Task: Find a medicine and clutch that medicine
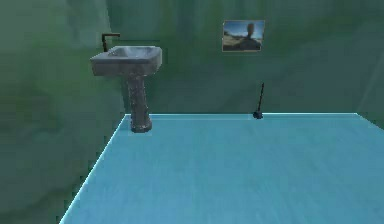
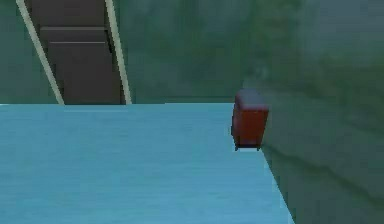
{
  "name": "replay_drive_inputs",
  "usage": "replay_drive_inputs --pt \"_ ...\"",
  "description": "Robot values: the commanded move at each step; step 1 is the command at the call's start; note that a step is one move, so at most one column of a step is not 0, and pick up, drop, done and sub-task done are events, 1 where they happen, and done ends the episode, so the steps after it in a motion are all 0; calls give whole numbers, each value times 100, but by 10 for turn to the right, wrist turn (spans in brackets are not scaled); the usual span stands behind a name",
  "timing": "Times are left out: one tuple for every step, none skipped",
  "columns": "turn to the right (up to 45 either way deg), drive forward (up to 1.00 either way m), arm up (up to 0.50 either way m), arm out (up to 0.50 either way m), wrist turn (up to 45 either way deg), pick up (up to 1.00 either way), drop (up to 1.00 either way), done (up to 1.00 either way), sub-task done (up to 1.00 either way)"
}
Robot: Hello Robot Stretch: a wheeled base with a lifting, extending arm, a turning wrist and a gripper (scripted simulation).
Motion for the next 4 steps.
replay_drive_inputs --pt "270 0 0 0 0 0 0 0 0" --pt "0 35 0 0 0 0 0 0 0" --pt "-450 0 0 0 0 0 0 0 0" --pt "-210 0 0 0 0 0 0 0 0"
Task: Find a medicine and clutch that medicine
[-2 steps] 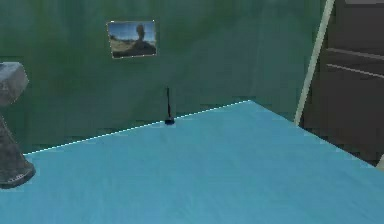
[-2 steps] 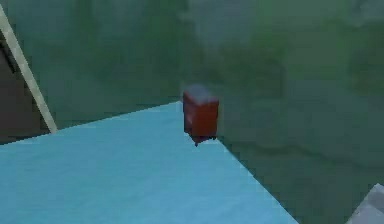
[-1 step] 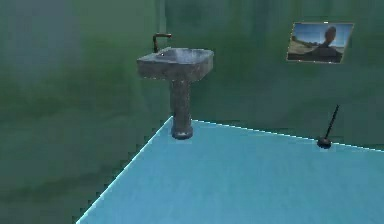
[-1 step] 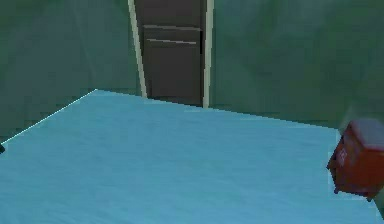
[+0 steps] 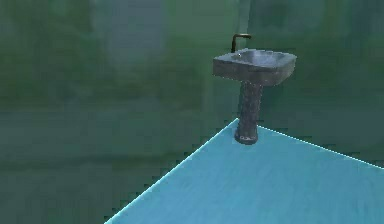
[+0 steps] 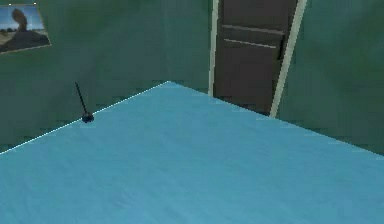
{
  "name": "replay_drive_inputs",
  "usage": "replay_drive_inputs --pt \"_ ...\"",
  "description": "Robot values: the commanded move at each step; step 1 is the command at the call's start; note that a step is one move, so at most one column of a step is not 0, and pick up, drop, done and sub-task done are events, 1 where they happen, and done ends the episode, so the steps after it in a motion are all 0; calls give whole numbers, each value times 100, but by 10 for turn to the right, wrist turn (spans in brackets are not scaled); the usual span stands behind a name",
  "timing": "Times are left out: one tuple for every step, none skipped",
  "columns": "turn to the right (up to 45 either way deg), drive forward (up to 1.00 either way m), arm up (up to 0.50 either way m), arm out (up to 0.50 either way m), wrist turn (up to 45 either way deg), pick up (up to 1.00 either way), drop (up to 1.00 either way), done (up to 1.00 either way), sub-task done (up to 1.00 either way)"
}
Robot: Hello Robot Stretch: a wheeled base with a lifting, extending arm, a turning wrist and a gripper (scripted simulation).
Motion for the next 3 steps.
replay_drive_inputs --pt "0 10 0 0 0 0 0 0 0" --pt "450 0 0 0 0 0 0 0 0" --pt "450 0 0 0 0 0 0 0 0"
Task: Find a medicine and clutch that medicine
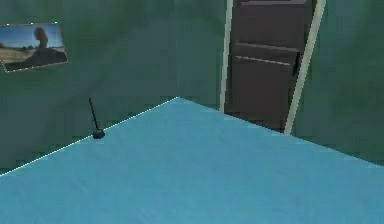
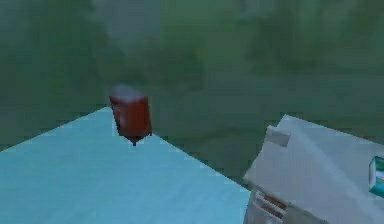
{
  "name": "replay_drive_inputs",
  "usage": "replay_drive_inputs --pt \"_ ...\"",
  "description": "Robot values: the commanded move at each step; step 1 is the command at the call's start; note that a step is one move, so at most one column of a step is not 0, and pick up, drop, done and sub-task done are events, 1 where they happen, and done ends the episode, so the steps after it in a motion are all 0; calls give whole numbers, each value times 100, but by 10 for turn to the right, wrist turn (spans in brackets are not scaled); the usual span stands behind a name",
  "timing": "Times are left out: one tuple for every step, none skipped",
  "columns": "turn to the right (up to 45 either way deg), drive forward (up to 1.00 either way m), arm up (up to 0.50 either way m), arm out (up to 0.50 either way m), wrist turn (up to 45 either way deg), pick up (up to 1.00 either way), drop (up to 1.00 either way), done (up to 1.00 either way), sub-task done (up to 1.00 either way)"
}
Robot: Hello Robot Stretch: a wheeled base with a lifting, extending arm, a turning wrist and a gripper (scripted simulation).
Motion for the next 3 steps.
replay_drive_inputs --pt "450 0 0 0 0 0 0 0 0" --pt "0 0 50 0 0 0 0 0 0" --pt "0 0 38 0 0 0 0 0 0"
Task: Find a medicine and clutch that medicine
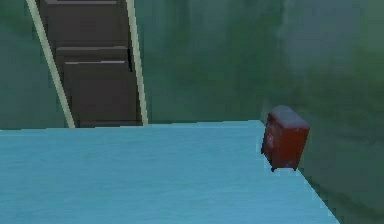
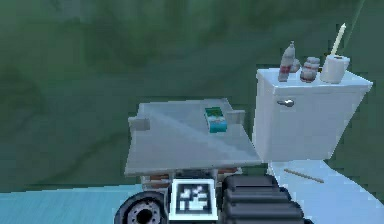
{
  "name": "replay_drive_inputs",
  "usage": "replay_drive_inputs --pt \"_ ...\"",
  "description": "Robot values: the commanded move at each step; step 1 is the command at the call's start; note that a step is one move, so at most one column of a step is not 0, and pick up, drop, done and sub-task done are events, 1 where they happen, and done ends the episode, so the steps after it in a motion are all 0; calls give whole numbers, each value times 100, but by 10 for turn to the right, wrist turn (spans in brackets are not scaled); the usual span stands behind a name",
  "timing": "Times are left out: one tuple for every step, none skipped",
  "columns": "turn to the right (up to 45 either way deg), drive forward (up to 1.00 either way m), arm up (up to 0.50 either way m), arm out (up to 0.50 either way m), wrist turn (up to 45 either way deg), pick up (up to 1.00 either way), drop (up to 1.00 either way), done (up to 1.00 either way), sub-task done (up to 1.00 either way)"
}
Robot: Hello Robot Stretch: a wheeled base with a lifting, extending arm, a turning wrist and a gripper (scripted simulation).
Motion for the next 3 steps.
replay_drive_inputs --pt "0 0 0 50 0 0 0 0 0" --pt "0 0 0 0 450 0 0 0 0" --pt "0 0 0 0 450 0 0 0 0"
